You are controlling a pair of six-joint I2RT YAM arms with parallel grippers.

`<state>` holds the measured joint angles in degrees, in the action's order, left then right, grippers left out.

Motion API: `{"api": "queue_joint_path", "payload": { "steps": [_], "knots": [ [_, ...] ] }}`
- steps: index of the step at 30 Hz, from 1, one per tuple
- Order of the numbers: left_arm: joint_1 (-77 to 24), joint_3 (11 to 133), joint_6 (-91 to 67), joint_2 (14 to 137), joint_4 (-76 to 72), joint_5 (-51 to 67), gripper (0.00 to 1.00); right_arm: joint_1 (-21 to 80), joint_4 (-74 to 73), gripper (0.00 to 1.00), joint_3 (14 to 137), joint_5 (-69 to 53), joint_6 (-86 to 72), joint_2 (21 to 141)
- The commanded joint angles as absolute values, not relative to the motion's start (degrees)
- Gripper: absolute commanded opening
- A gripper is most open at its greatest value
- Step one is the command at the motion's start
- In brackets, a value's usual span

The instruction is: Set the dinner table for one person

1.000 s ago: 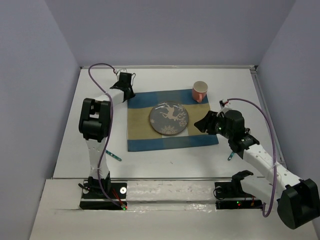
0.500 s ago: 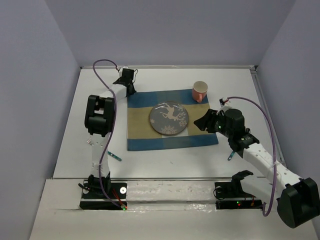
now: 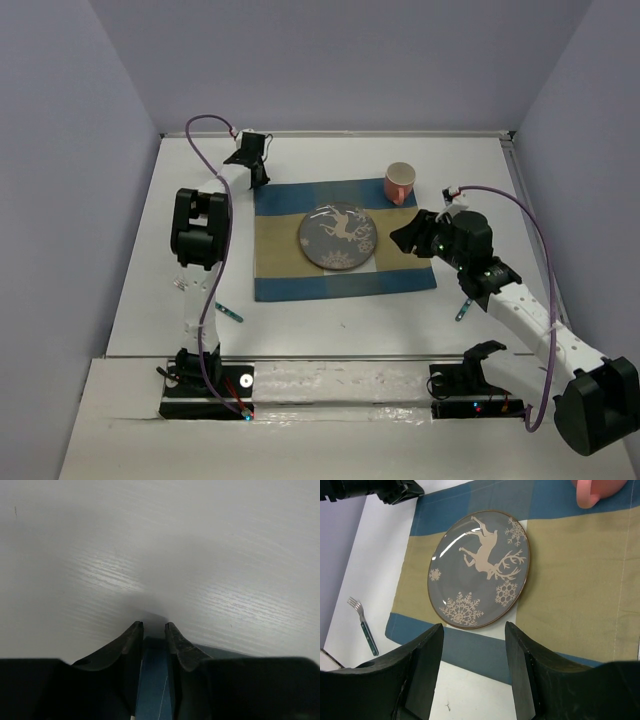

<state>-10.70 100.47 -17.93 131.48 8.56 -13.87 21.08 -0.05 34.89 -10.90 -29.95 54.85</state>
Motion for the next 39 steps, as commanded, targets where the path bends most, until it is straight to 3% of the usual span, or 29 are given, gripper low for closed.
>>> {"api": "queue_joint_path", "payload": {
  "steps": [1,5,9,17,21,22,32,36,39],
  "knots": [
    [-9.8,100.5,-15.0,126.9,11.5,-12.5,0.37,21.4,0.3,0.58,37.5,-10.5,-28.7,54.8],
    [-9.6,97.2,-14.8,124.5,11.1,-13.3,0.39,21.4,0.4,0.58,36.7,-10.3,-29.0,53.8],
    [-9.4,93.7,-13.5,122.0,9.2,-14.0,0.56,21.4,0.4,0.58,36.1,-10.5,-28.7,54.8],
    [-8.3,91.7,-13.1,123.3,8.8,-13.2,0.56,21.4,1.5,0.58,35.5,-11.2,-28.7,55.6],
    [-8.3,93.4,-13.0,125.2,10.1,-13.1,0.51,21.4,1.5,0.58,35.7,-11.4,-28.6,56.2],
    [-8.3,93.5,-13.0,125.2,10.2,-13.1,0.44,21.4,1.5,0.58,35.7,-11.5,-28.7,56.2],
    [-8.4,96.3,-13.4,127.4,11.8,-11.2,0.19,21.4,2.2,0.58,36.0,-11.3,-28.7,57.6],
    [-8.6,97.2,-13.7,127.7,12.1,-11.1,0.00,21.4,3.1,0.58,35.3,-11.3,-29.4,57.5],
    [-8.6,97.5,-14.3,127.5,12.0,-11.8,0.00,21.4,3.2,0.58,35.2,-11.3,-29.4,57.8]
  ]
}}
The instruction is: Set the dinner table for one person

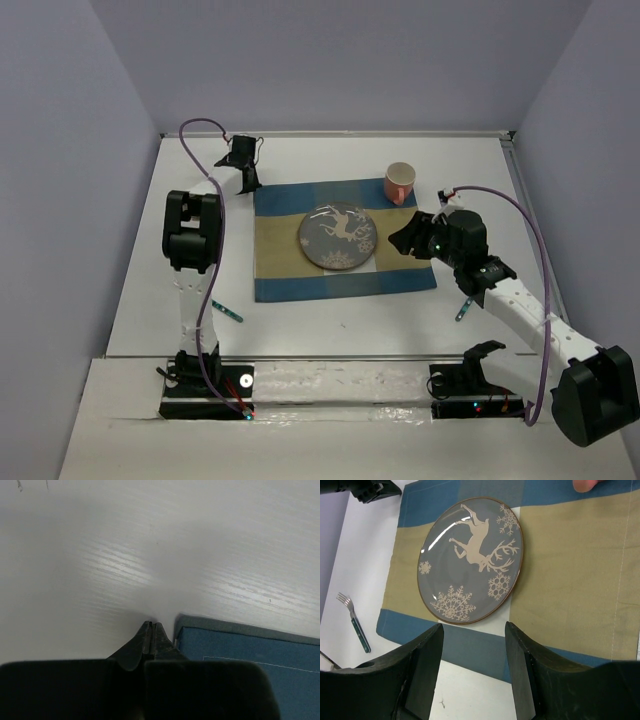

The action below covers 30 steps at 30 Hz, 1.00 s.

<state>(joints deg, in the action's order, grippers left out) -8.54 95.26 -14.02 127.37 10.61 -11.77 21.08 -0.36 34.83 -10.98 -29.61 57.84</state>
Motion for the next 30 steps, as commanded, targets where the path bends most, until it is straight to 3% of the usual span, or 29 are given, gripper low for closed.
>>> {"api": "queue_joint_path", "payload": {
  "steps": [1,17,20,21,24,25,30],
  "knots": [
    [-8.6,97.5,-14.4,127.4,11.6,-11.9,0.00,21.4,3.2,0.58,35.3,-11.4,-29.4,57.8],
    [-8.2,107.0,-13.8,131.7,14.9,-15.7,0.00,21.4,3.6,0.58,35.8,-10.6,-29.7,58.1],
    [-8.1,107.8,-14.0,131.0,15.5,-15.5,0.38,21.4,3.1,0.59,36.0,-9.5,-30.0,57.7],
    [-8.2,107.5,-14.2,130.3,15.0,-15.5,0.62,21.4,2.9,0.60,36.1,-9.5,-29.8,57.7],
    [-8.2,105.8,-14.7,125.7,13.0,-15.4,0.93,21.4,2.3,0.63,36.5,-9.6,-29.7,57.4],
    [-8.2,105.7,-14.9,124.4,12.8,-15.5,0.99,21.4,2.3,0.64,36.6,-9.8,-29.7,57.3],
    [-8.7,103.6,-16.7,112.1,10.3,-14.0,0.99,21.4,1.5,0.72,36.7,-9.5,-29.8,54.8]
  ]
}}
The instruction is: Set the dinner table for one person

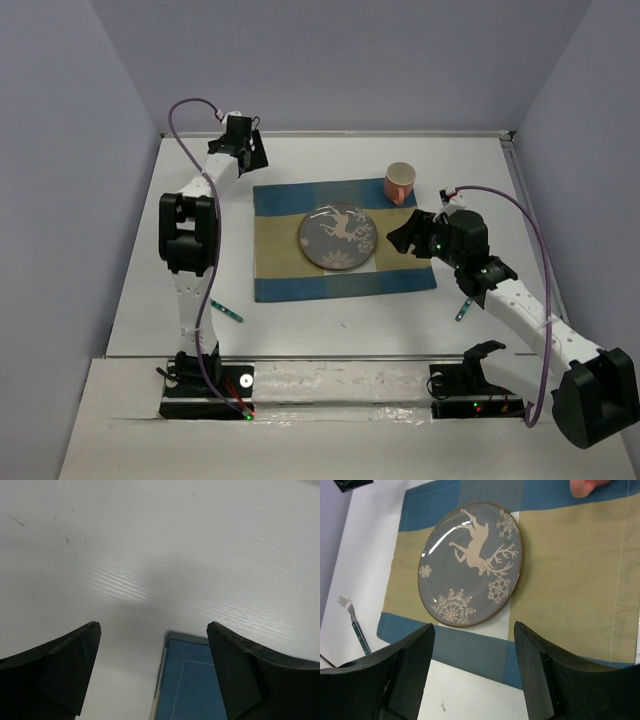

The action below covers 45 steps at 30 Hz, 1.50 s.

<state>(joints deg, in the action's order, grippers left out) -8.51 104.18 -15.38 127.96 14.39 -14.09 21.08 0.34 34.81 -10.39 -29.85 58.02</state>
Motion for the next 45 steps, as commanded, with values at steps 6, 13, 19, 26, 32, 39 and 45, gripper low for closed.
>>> {"api": "queue_joint_path", "payload": {
  "steps": [6,13,19,26,32,39,45],
  "knots": [
    [-14.0,93.7,-17.1,93.1,6.3,-14.3,0.99,21.4,-3.8,0.79,40.2,-4.3,-26.6,49.0],
    [-22.7,72.1,-18.0,68.2,0.7,-13.3,0.99,21.4,-4.7,0.75,40.3,-8.2,-26.0,47.3],
    [-23.0,55.5,-19.2,43.0,-1.8,-10.7,0.99,21.4,-3.1,0.72,40.0,-16.6,-26.2,49.0],
    [-23.0,43.4,-18.0,25.6,-2.4,-2.7,0.99,21.4,-14.9,0.63,39.6,0.7,-35.9,44.7],
    [-22.9,35.9,-19.4,20.6,-2.6,6.0,0.99,21.4,-42.5,0.52,39.4,23.4,-51.0,43.3],
    [-28.2,38.4,-15.4,17.7,2.5,-6.8,0.99,11.4,-57.3,0.58,43.1,24.2,-59.8,52.2],
    [-34.6,39.0,-15.4,14.6,4.7,-12.4,0.99,-1.5,-56.6,0.69,42.4,23.3,-57.0,58.1]
  ]
}}
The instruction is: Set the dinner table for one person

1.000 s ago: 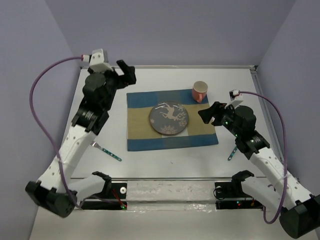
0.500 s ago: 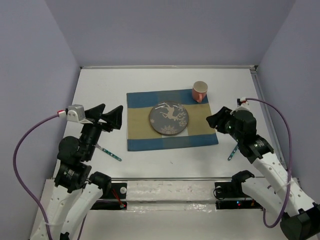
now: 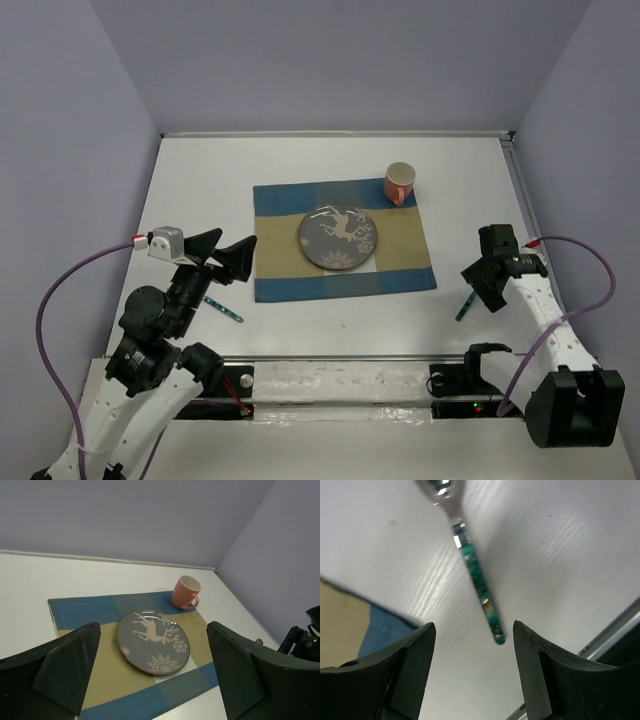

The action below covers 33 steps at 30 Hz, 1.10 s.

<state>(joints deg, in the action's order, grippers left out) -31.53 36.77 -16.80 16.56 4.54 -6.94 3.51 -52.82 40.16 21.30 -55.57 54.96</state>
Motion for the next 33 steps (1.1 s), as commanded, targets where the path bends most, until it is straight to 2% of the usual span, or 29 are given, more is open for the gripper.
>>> {"api": "queue_joint_path", "payload": {
  "steps": [1,10,16,23,24,25,29,33],
  "knots": [
    [-35.2,39.1,-15.5,14.2,4.8,-12.7,0.99,-1.5,-55.7,0.69,42.3,23.2,-56.9,59.1],
    [-39.1,39.1,-15.4,11.4,5.4,-14.2,0.99,-2.1,-47.5,0.65,42.1,22.5,-53.0,68.9],
    [-39.2,39.1,-15.4,11.2,5.4,-14.2,0.99,-2.1,-41.2,0.54,38.7,21.5,-51.7,73.1],
    [-39.1,39.1,-15.4,12.4,5.3,-14.0,0.99,-2.1,-35.3,0.46,37.9,18.5,-50.4,80.1],
    [-39.0,39.1,-15.4,12.7,5.3,-14.1,0.99,-2.1,-34.7,0.42,37.9,18.3,-50.3,81.0],
    [-38.8,39.1,-15.3,12.9,5.3,-13.9,0.99,-2.1,-34.5,0.31,38.1,18.3,-50.2,81.3],
    [-38.1,39.1,-15.3,13.6,5.3,-13.8,0.99,-2.1,-34.5,0.01,38.7,19.0,-49.4,79.6],
    [-37.1,39.1,-15.3,14.9,5.3,-13.8,0.99,-2.1,-36.5,0.00,41.7,21.8,-46.2,73.9]
  ]
}}
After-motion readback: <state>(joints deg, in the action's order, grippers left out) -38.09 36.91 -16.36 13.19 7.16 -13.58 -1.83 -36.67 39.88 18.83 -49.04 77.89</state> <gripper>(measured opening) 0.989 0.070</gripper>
